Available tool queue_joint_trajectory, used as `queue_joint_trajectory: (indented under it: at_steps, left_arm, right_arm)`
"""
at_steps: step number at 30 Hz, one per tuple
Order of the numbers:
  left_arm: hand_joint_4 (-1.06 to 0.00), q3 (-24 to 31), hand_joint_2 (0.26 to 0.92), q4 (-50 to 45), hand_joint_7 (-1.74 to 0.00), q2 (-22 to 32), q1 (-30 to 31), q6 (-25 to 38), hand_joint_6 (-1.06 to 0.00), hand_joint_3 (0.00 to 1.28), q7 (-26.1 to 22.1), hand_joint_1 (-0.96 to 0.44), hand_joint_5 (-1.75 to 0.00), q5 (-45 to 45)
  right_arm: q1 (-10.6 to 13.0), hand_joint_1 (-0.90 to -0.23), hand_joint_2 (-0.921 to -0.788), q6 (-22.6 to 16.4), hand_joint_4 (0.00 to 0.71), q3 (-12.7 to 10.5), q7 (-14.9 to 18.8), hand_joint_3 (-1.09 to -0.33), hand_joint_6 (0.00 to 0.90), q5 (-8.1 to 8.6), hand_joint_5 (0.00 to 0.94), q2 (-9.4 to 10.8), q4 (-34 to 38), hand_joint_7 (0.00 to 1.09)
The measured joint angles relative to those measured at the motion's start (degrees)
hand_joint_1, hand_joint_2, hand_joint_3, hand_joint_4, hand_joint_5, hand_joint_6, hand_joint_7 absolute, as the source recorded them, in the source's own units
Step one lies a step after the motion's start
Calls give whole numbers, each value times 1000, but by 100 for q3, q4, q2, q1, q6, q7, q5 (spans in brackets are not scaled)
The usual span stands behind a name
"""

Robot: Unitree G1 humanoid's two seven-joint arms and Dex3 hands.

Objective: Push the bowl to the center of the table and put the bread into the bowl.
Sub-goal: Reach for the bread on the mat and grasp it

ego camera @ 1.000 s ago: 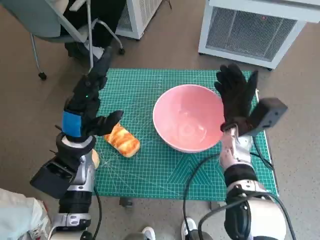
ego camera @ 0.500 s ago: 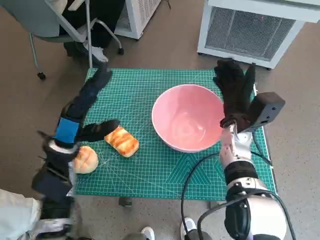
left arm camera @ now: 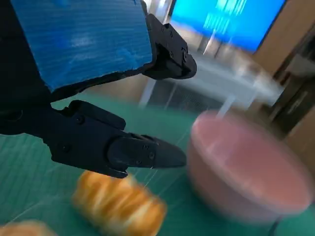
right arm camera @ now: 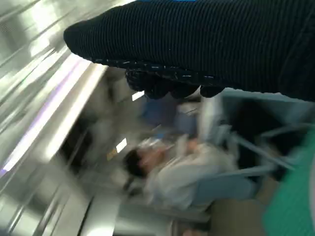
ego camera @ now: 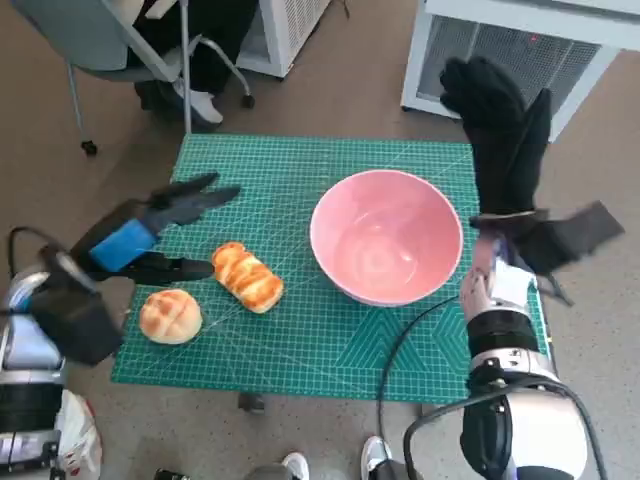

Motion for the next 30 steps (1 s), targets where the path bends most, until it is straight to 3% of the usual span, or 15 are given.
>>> queue_joint_trajectory:
  at_steps: [6, 10, 23, 30]
  left_arm:
    - [-335, -524, 777, 179, -55, 57, -388, 331, -509, 0, -134, -271, -5, 638]
    - [-332, -850, 773, 415, -53, 59, -649, 427, -511, 0, -136, -268, -2, 1055]
    - [-316, -1806, 773, 1753, -36, -285, -1429, 369, -493, 1, 306, -283, 0, 2116]
    - [-323, -2177, 773, 2559, -47, -609, -1745, 232, -518, 1, 592, -217, -3, 2413]
  right_arm:
    - [50, -585, -921, -301, 249, 102, 686, -831, -1, 451, 19, 7, -500, 676]
    - [156, -592, -921, -401, 248, 180, 919, -832, -1, 648, 19, 15, -845, 674]
    - [500, -590, -921, -629, 238, 476, 983, -849, -1, 690, 21, 5, -1551, 663]
    - [655, -581, -921, -642, 234, 590, 935, -856, -1, 688, 23, 8, -1786, 647]
